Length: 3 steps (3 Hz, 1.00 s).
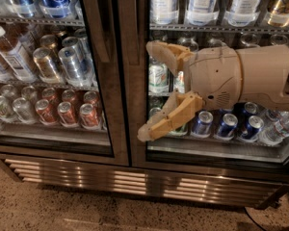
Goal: Open right fridge door
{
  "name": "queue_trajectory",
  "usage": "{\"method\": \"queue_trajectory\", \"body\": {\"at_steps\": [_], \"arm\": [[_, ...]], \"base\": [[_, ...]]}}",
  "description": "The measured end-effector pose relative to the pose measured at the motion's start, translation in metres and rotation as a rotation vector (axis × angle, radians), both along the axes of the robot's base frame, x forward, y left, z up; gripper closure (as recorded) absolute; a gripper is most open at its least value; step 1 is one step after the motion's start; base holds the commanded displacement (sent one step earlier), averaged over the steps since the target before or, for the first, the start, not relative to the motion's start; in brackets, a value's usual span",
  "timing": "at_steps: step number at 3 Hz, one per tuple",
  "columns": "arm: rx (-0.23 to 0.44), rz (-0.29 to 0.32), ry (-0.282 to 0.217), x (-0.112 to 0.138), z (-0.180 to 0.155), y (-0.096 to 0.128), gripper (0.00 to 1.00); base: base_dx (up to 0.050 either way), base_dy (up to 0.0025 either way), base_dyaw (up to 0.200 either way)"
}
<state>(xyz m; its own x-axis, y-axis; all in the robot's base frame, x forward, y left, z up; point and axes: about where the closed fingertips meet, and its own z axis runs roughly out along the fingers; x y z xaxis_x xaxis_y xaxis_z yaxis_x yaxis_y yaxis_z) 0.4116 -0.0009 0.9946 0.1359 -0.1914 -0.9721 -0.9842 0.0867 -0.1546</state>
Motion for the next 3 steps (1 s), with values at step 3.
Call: {"method": "queue_trajectory", "body": {"at_steps": [3], "arm": [[0.092,-0.106,-0.074,-0.0016,0.0081,-0.001,0.0]], "base": [[0.0,0.0,0.0]]}}
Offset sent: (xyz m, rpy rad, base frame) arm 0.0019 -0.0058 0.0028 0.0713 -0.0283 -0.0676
